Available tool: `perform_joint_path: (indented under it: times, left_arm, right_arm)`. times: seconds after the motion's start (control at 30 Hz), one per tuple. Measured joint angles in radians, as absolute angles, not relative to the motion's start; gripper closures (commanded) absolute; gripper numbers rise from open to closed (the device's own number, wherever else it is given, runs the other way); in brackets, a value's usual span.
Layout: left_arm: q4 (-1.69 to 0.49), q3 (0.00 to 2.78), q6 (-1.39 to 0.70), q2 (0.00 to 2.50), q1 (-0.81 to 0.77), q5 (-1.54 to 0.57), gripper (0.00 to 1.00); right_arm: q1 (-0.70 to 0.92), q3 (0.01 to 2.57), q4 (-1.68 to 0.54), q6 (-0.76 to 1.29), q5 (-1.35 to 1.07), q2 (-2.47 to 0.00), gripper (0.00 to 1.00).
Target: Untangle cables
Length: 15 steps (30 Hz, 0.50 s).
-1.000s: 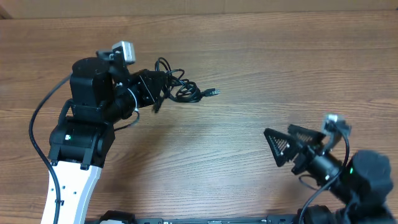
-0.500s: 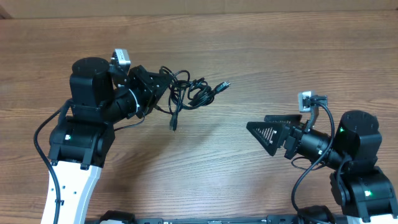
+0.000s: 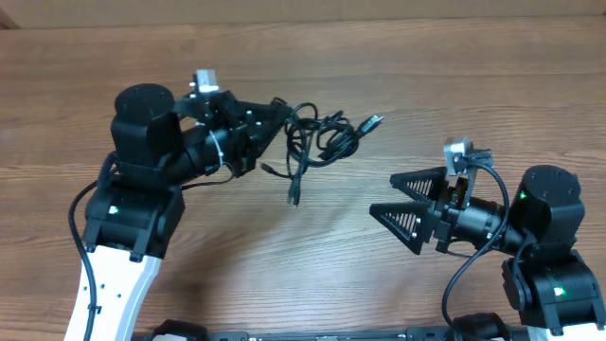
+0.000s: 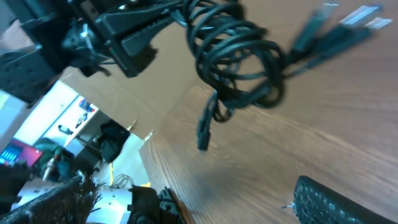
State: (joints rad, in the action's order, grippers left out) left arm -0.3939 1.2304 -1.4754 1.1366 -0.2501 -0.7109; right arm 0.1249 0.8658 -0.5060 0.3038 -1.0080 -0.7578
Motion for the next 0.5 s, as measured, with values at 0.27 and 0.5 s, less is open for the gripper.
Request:
perform_joint_path:
  times: [0.27, 0.5]
  left_arm:
    - [-0.29, 1.23, -1.544, 1.136, -0.356, -0.73, 0.96]
    - [-0.29, 1.23, -1.554, 1.136, -0.367, -0.738, 0.96]
  right_arm:
    - [0.125, 0.866, -0.439, 0.253, -1.044, -0.811, 0.0]
    - [0.125, 0.866, -0.373, 0.185, -1.063, -0.9, 0.0]
